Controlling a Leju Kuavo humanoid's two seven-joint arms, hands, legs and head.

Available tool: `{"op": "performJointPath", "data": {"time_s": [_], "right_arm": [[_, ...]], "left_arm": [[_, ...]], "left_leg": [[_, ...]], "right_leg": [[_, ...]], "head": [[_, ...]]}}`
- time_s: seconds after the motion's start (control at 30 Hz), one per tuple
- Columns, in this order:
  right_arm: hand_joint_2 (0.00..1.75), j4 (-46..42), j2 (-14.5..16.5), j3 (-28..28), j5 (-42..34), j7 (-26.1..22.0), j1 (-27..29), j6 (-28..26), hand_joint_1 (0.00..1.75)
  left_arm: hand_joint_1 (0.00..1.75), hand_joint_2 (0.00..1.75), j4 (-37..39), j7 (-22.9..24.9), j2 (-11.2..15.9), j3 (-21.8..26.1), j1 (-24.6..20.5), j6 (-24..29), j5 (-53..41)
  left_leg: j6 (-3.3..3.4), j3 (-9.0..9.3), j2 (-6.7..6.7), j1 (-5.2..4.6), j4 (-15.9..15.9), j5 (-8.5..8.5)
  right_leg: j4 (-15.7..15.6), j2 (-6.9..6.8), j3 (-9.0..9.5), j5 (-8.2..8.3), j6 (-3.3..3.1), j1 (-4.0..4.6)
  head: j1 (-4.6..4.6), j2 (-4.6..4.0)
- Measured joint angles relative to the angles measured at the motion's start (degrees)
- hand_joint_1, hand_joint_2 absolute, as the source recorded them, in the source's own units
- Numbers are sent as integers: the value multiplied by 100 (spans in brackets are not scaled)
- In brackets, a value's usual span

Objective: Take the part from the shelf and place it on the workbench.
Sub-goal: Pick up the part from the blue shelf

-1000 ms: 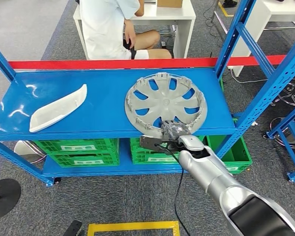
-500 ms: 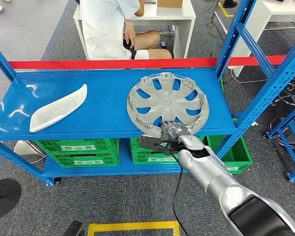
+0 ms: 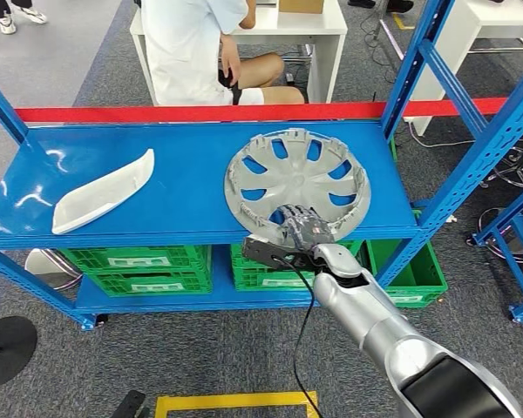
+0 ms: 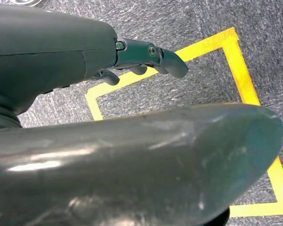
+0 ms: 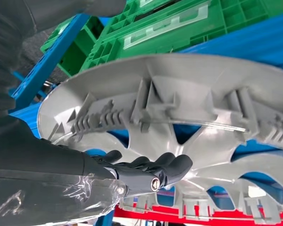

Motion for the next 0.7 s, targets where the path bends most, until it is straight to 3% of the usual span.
{"op": "performJointPath", "data": {"time_s": [0.7], "right_arm": [[175, 0, 129, -264, -151, -130, 280, -415, 0]], "left_arm": [[0, 0, 0, -4, -11, 2, -47, -68, -117]], "left_leg": [[0, 0, 0, 0, 0, 0]], "right_leg": [[0, 0, -2, -1, -1, 0]], "head": [[1, 0]]}}
